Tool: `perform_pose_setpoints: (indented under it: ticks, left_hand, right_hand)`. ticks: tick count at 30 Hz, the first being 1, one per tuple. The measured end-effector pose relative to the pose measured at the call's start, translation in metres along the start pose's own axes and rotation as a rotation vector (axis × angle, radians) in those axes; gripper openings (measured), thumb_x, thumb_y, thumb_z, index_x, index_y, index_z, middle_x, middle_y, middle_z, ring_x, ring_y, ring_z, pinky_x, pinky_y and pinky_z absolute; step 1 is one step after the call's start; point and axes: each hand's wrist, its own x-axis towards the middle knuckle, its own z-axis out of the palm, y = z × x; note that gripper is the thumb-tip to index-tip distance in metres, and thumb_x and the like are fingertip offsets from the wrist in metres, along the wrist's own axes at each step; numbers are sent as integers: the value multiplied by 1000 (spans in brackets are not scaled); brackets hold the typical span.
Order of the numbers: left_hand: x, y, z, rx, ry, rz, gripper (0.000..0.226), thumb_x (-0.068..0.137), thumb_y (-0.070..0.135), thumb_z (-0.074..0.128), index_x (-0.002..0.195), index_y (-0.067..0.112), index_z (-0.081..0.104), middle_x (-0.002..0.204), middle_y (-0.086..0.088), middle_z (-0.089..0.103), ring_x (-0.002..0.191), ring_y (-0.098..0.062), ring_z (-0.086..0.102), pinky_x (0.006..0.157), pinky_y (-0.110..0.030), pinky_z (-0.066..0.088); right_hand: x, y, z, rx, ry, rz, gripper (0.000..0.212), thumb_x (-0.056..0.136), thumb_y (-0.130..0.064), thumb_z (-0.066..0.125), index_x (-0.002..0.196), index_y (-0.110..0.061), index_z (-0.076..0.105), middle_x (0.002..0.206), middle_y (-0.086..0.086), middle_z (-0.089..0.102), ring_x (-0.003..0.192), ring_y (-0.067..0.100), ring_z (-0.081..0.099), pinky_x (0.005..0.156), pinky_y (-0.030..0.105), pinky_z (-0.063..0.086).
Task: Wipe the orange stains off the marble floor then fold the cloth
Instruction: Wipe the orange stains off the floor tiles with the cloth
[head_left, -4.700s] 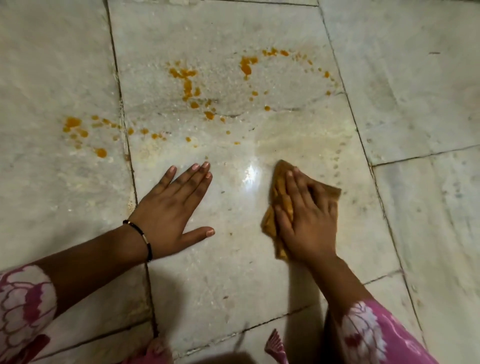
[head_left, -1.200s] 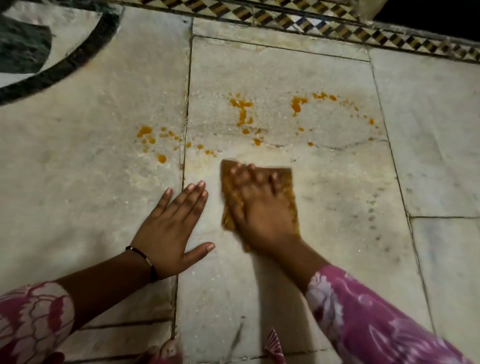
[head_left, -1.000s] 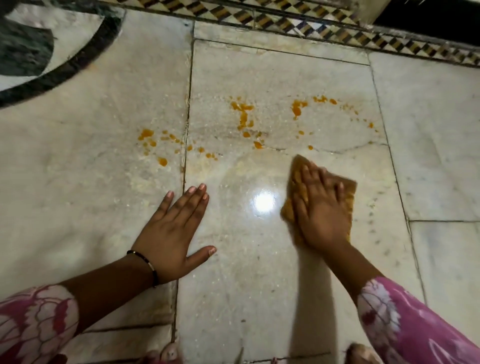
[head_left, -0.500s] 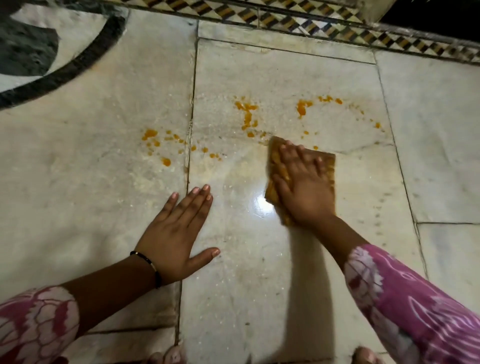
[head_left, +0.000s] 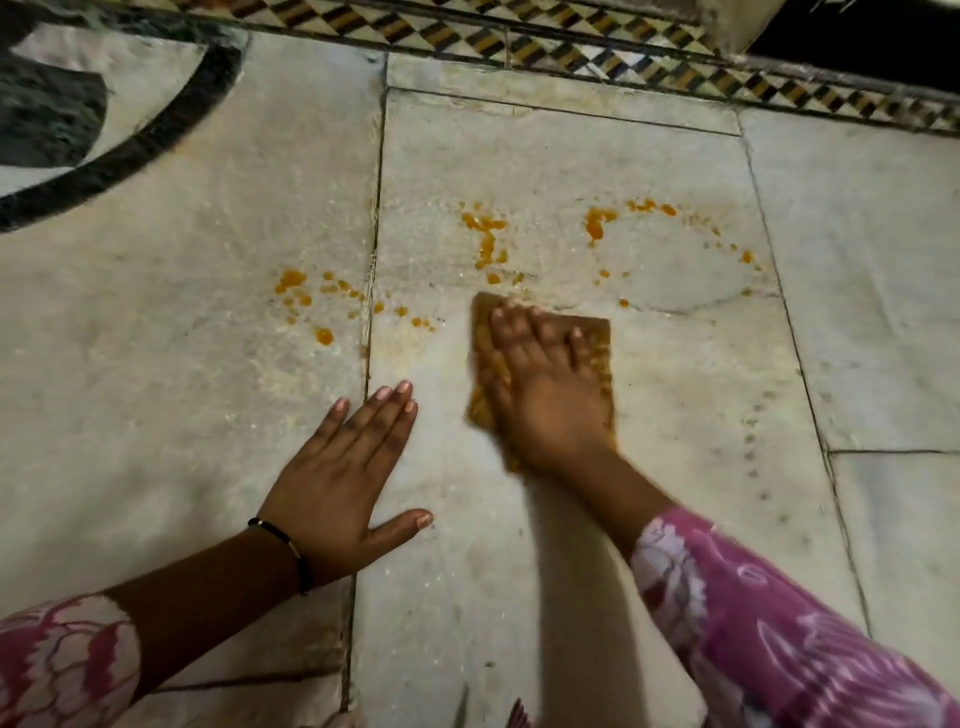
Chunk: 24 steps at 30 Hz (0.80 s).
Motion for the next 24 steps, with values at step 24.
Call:
perform_pose_setpoints:
  ticks: [24]
  left_hand:
    - [1, 4, 1, 8, -4, -25, 89, 87, 68, 27, 150, 5, 16, 158, -11, 10, 146, -23, 8, 117, -44, 8]
  right_hand:
    - [-104, 55, 1, -41, 95, 232, 62, 93, -39, 27, 151, -22, 21, 157, -2, 20, 145, 21, 17, 115, 50, 14]
